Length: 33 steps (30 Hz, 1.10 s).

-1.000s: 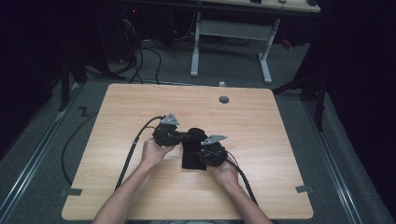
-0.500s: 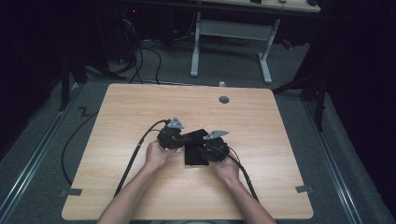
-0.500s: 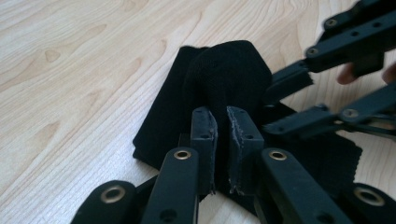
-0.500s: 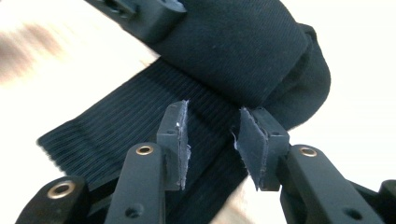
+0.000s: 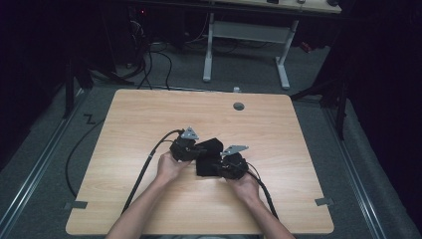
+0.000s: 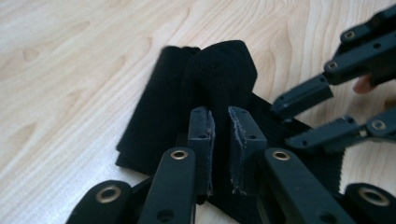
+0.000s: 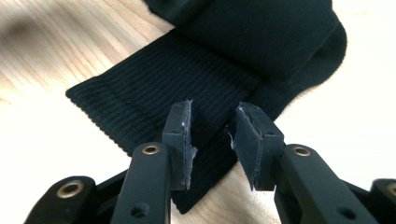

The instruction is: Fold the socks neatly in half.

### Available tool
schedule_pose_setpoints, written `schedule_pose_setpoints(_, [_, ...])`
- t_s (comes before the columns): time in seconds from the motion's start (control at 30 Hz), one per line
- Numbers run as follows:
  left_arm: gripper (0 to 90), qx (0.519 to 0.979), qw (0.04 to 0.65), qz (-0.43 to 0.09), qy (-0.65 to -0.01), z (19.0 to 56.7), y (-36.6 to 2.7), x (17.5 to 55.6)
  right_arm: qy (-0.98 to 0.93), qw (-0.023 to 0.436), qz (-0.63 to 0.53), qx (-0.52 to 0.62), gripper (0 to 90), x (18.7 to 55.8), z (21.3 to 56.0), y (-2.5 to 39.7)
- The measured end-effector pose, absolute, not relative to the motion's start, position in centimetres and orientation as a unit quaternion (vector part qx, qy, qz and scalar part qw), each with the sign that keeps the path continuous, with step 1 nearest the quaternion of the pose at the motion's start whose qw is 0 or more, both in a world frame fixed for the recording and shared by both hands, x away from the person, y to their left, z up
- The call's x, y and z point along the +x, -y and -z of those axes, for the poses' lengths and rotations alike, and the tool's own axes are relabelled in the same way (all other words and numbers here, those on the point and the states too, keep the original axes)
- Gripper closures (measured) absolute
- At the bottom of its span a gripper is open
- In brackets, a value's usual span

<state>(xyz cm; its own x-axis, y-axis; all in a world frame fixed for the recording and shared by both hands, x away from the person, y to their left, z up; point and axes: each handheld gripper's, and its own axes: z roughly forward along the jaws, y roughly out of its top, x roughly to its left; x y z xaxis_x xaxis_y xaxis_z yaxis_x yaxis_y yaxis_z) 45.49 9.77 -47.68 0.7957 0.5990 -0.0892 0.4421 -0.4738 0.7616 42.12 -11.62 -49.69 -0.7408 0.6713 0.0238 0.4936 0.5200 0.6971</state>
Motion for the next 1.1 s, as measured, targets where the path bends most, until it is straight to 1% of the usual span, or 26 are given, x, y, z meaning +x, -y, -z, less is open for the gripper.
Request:
schedule_pose_setpoints(0.2, [75.1,0.846,0.418,-0.090,-0.319,47.9,-10.3,45.3,-0.863,0.139,-0.351,0.337,66.0,42.2,49.7,11.4])
schedule_pose_setpoints(0.23, [72.4,0.843,0.422,-0.088,-0.321,47.9,-10.3,45.2,-0.862,0.141,-0.350,0.340,66.0,42.4,49.7,11.2])
schedule_pose_setpoints(0.43, [64.1,0.835,0.432,-0.090,-0.329,47.5,-10.5,44.7,-0.858,0.146,-0.352,0.343,65.7,42.9,49.8,11.1])
schedule_pose_setpoints(0.67, [59.5,0.823,0.446,-0.098,-0.338,46.8,-11.0,44.1,-0.858,0.152,-0.352,0.342,64.1,42.9,49.7,11.1])
schedule_pose_setpoints(0.7, [58.4,0.822,0.440,-0.106,-0.346,46.6,-11.1,44.1,-0.860,0.148,-0.351,0.339,62.4,42.7,49.6,11.2])
schedule_pose_setpoints(0.8, [57.2,0.821,0.438,-0.108,-0.350,46.5,-11.1,44.0,-0.864,0.142,-0.350,0.334,61.5,42.5,49.3,11.4])
schedule_pose_setpoints(0.87, [56.7,0.822,0.433,-0.112,-0.353,46.6,-10.9,43.9,-0.868,0.150,-0.343,0.326,63.3,41.7,48.6,11.8])
schedule_pose_setpoints(0.97, [56.1,0.826,0.425,-0.109,-0.353,46.8,-10.3,43.8,-0.870,0.149,-0.348,0.316,69.4,40.9,47.6,12.4])
schedule_pose_setpoints(1.0, [55.9,0.826,0.425,-0.109,-0.353,46.8,-10.3,43.8,-0.870,0.149,-0.348,0.316,69.4,40.9,47.6,12.4])
schedule_pose_setpoints(1.03, [55.9,0.832,0.418,-0.106,-0.350,47.0,-9.9,43.7,-0.868,0.150,-0.360,0.309,72.8,40.5,46.8,12.7])
schedule_pose_setpoints(1.07, [56.0,0.832,0.418,-0.106,-0.350,47.0,-9.9,43.7,-0.868,0.150,-0.360,0.309,72.8,40.5,46.8,12.7])
schedule_pose_setpoints(1.1, [56.3,0.838,0.409,-0.104,-0.345,47.3,-9.5,43.5,-0.862,0.152,-0.375,0.306,74.9,40.4,46.2,12.9])
